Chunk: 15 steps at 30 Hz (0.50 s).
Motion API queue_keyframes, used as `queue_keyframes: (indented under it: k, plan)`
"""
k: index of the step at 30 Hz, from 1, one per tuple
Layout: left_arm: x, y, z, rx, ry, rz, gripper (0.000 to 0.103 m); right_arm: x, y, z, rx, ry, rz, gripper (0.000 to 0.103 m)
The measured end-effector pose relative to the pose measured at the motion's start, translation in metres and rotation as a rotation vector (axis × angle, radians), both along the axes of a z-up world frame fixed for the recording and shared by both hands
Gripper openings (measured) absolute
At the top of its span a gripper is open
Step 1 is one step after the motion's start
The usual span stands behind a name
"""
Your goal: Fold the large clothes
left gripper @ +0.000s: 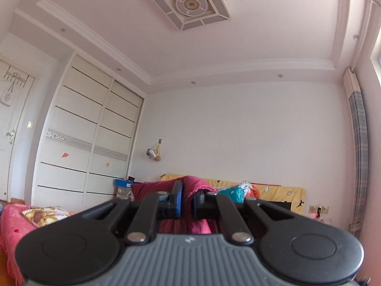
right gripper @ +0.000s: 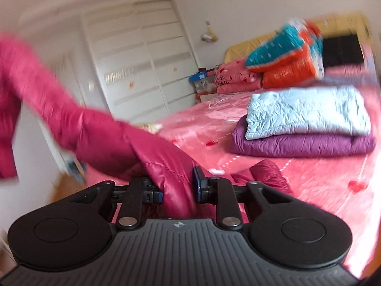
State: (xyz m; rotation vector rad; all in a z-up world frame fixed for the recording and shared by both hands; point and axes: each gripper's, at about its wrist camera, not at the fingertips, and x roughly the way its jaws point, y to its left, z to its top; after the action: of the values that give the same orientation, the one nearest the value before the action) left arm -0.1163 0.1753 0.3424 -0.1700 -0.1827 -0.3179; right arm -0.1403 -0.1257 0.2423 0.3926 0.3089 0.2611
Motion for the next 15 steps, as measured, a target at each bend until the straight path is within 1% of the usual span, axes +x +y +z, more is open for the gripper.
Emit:
queue_keyframes:
  k: [2,4,7,9,10,13,15]
  plan:
    - [0.015,-0.011,-0.004,0.030,0.009,-0.006,0.007,0.003,-0.030,0.004,0.099,0.012,-0.008,0.027]
    - [0.039,-0.025,-0.013,0.068,0.031,-0.007,0.009,0.008,-0.052,0.005,0.140,0.020,-0.037,0.027]
    - [0.082,-0.046,-0.033,0.119,0.094,-0.012,0.009,0.017,-0.077,0.001,0.136,0.039,-0.097,0.027]
    - [0.111,-0.061,-0.051,0.153,0.142,-0.017,0.011,0.027,-0.087,-0.005,0.114,0.059,-0.141,0.027]
    - [0.124,-0.069,-0.060,0.172,0.166,-0.020,0.012,0.033,-0.092,-0.008,0.106,0.074,-0.165,0.027]
    - [0.160,-0.096,-0.093,0.253,0.226,-0.021,0.025,0.052,-0.107,-0.025,0.076,0.131,-0.244,0.027]
    - [0.180,-0.113,-0.116,0.319,0.264,-0.028,0.027,0.067,-0.119,-0.038,0.067,0.174,-0.297,0.027]
